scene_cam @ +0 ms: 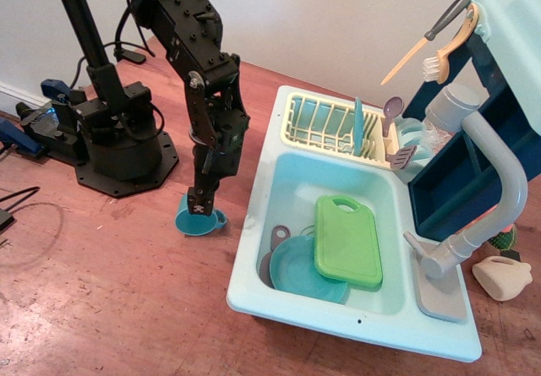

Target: Put cup from anywhere into sink

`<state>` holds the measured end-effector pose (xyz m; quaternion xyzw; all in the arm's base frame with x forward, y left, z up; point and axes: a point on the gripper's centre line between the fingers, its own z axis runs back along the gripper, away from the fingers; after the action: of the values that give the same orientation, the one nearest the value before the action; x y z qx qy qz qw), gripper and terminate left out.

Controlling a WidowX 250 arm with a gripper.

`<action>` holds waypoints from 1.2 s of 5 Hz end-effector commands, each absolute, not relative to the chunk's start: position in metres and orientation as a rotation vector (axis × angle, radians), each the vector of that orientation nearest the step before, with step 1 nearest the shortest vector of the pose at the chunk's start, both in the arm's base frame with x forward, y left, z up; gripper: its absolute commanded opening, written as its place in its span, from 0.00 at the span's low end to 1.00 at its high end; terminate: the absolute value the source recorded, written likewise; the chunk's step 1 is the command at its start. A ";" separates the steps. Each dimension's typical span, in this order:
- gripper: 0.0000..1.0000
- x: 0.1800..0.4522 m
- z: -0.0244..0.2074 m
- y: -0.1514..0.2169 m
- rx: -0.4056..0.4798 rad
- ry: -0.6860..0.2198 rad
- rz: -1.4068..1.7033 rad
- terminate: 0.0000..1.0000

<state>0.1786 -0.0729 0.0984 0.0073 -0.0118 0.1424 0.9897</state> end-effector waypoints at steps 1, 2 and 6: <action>1.00 0.179 0.098 -0.073 0.015 -0.024 0.286 0.00; 1.00 0.173 0.087 -0.073 0.009 -0.022 0.288 0.00; 1.00 0.171 0.056 -0.078 0.027 0.036 0.238 0.00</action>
<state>0.1672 -0.0768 0.0497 0.0239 0.0311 0.1211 0.9919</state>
